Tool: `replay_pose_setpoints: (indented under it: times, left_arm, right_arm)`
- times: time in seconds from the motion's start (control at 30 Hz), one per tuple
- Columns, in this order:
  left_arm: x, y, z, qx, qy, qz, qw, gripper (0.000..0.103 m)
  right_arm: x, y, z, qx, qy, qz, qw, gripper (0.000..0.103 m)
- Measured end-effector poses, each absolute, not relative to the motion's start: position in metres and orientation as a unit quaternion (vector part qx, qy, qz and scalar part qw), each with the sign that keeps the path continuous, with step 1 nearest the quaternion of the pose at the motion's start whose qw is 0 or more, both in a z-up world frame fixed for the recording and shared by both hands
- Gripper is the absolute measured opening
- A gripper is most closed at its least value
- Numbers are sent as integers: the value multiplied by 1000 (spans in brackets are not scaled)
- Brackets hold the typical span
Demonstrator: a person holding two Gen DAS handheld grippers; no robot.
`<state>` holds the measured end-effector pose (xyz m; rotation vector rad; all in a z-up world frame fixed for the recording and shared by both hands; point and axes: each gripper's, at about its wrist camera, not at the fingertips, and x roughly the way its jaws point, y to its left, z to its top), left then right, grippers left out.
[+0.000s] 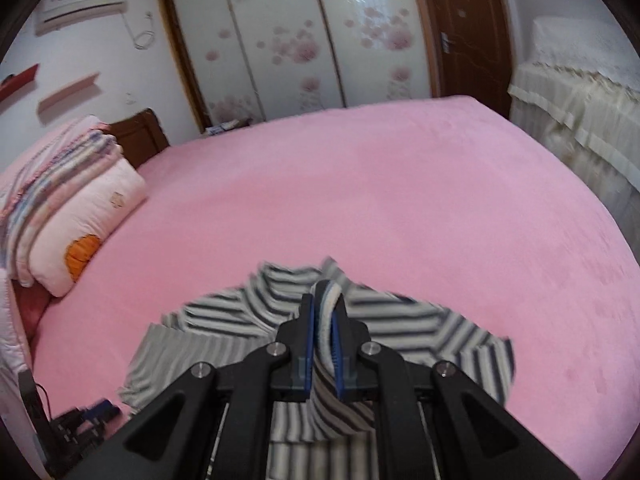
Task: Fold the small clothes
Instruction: 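Lift the held shirt side and fold it toward the shirt center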
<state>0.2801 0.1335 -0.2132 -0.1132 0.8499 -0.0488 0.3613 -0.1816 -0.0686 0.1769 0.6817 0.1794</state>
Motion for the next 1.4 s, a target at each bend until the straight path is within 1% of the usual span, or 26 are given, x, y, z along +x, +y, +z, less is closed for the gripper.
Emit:
replay_pose_setpoints:
  times: [0.07, 0.2, 0.3, 0.37, 0.47, 0.53, 0.67, 0.73, 0.83, 0.93, 1.13, 1.27, 1.4]
  left_arm:
    - [278, 116, -212, -60, 414, -45, 907, 36]
    - [288, 76, -224, -31, 425, -61, 902, 37]
    - [300, 57, -234, 1, 424, -34, 905, 37]
    - [311, 53, -241, 16, 431, 2, 902, 37]
    - [322, 63, -246, 4, 438, 59, 897, 37]
    - [325, 77, -245, -24, 438, 96, 894, 37]
    - [316, 111, -241, -110, 425, 122, 890, 38]
    - [309, 128, -240, -158, 422, 122, 884, 44]
    - [296, 147, -242, -219, 422, 104, 873, 49]
    - [287, 157, -249, -237, 436, 97, 863, 50]
    - [268, 201, -258, -266, 430, 141, 851, 49]
    - [267, 192, -248, -226, 428, 137, 864, 48]
    - [265, 153, -233, -161, 418, 81, 890, 48]
  right_arm:
    - [361, -168, -49, 82, 316, 104, 939, 7]
    - [358, -150, -24, 77, 293, 125, 945, 7]
    - [352, -145, -12, 78, 282, 134, 947, 7]
    - [348, -147, -9, 78, 279, 138, 947, 7]
    - [341, -155, -10, 74, 277, 135, 948, 7]
    - [339, -161, -13, 77, 280, 131, 948, 7]
    - [336, -182, -31, 88, 294, 113, 945, 7]
    - [336, -192, -43, 98, 307, 105, 941, 7]
    - [338, -201, -59, 109, 323, 97, 935, 7]
    - [336, -207, -70, 116, 331, 93, 932, 7]
    - [334, -212, -81, 117, 336, 79, 931, 7]
    - [333, -215, -84, 122, 343, 79, 928, 7]
    - [331, -214, -73, 124, 335, 94, 929, 7]
